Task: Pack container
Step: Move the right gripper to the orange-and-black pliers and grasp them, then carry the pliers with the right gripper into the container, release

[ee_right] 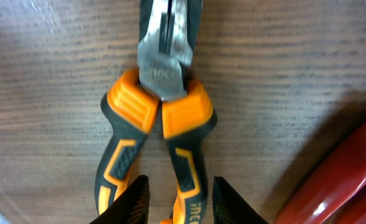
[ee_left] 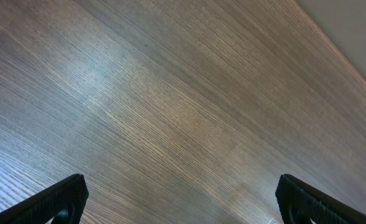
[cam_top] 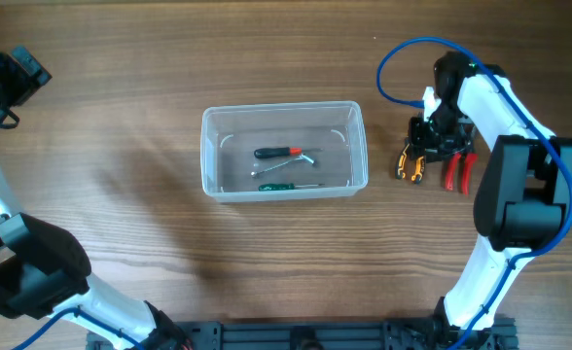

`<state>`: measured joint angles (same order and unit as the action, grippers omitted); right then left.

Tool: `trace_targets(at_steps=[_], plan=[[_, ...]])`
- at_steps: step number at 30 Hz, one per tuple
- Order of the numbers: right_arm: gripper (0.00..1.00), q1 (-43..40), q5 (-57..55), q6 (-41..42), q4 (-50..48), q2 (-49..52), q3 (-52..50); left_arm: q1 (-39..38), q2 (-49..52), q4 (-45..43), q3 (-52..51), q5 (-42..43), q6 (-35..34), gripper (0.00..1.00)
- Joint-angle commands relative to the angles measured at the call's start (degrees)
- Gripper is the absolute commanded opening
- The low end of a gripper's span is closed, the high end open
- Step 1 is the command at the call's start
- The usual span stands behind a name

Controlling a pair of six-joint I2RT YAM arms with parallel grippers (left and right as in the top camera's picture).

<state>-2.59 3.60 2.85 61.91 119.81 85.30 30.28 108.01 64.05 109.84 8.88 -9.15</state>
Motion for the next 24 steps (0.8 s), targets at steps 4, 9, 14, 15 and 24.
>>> trace_targets(at_steps=[4,9,14,15,24], plan=[[0.35,-0.2,-1.0,0.3,-4.5,0.7,-4.7,-0.2,0.0,-0.1,-0.2,0.3,-0.5,1.0],[0.08,-0.2,-1.0,0.3,-5.3,0.7,-5.2,-0.2,-0.1,-0.1,-0.2,0.3,-0.5,1.0],[0.04,-0.2,-1.0,0.3,-4.5,0.7,-4.6,-0.2,-0.1,-0.1,-0.2,0.3,-0.5,1.0],[0.04,-0.2,-1.0,0.2,-3.7,0.7,-3.4,-0.2,0.0,-0.1,-0.2,0.3,-0.5,1.0],[0.04,0.0,-0.5,-3.0,12.3,-0.1,34.5,-0.2,-0.1,-0.1,-0.2,0.3,-0.5,1.0]])
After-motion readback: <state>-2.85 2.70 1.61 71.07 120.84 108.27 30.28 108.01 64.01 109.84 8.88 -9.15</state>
